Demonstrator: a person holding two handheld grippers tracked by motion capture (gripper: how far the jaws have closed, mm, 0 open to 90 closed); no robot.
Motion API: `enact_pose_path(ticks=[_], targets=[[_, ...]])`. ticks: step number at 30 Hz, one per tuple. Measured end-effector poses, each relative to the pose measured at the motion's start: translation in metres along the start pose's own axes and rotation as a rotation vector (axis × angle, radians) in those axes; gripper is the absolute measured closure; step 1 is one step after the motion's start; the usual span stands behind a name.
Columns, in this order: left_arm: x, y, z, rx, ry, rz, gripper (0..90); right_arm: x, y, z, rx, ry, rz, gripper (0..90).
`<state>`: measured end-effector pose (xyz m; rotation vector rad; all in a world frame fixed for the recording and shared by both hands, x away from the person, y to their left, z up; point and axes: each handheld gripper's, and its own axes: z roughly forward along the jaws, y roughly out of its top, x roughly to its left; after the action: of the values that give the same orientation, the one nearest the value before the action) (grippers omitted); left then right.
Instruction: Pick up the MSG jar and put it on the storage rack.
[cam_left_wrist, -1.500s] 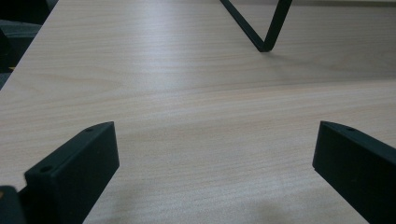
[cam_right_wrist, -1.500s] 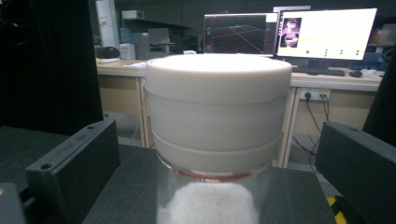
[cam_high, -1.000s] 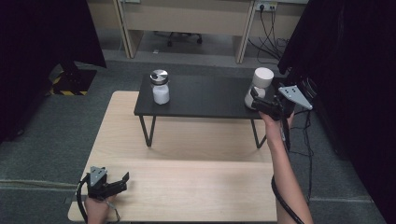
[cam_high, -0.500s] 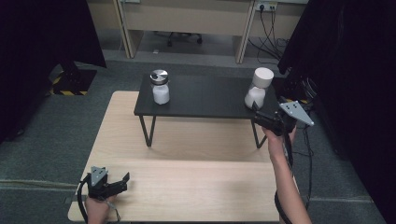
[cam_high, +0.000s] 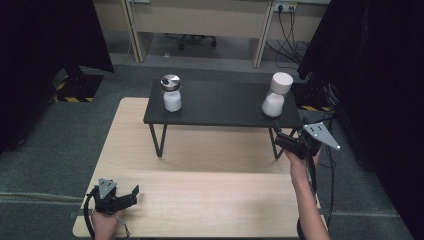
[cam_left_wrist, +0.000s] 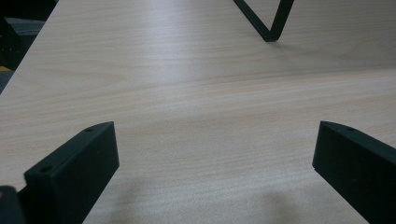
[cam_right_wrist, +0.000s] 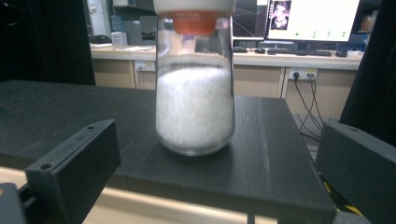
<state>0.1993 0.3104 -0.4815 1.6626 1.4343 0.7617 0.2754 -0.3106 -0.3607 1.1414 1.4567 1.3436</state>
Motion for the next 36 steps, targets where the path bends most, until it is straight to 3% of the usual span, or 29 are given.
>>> enact_pose_path(ticks=[11, 22, 36], targets=[[-0.001, 0.0, 0.0, 0.001, 0.002, 0.002, 0.0, 0.005, -0.019, -0.018, 0.016, -0.016, -0.017, 0.3], [-0.002, 0.0, 0.0, 0.006, 0.002, 0.013, 0.0, 0.007, -0.039, -0.033, 0.044, -0.025, -0.006, 0.3], [-0.003, 0.002, 0.001, 0.018, -0.003, 0.026, 0.0, 0.005, -0.075, -0.064, 0.079, -0.077, 0.055, 0.3]])
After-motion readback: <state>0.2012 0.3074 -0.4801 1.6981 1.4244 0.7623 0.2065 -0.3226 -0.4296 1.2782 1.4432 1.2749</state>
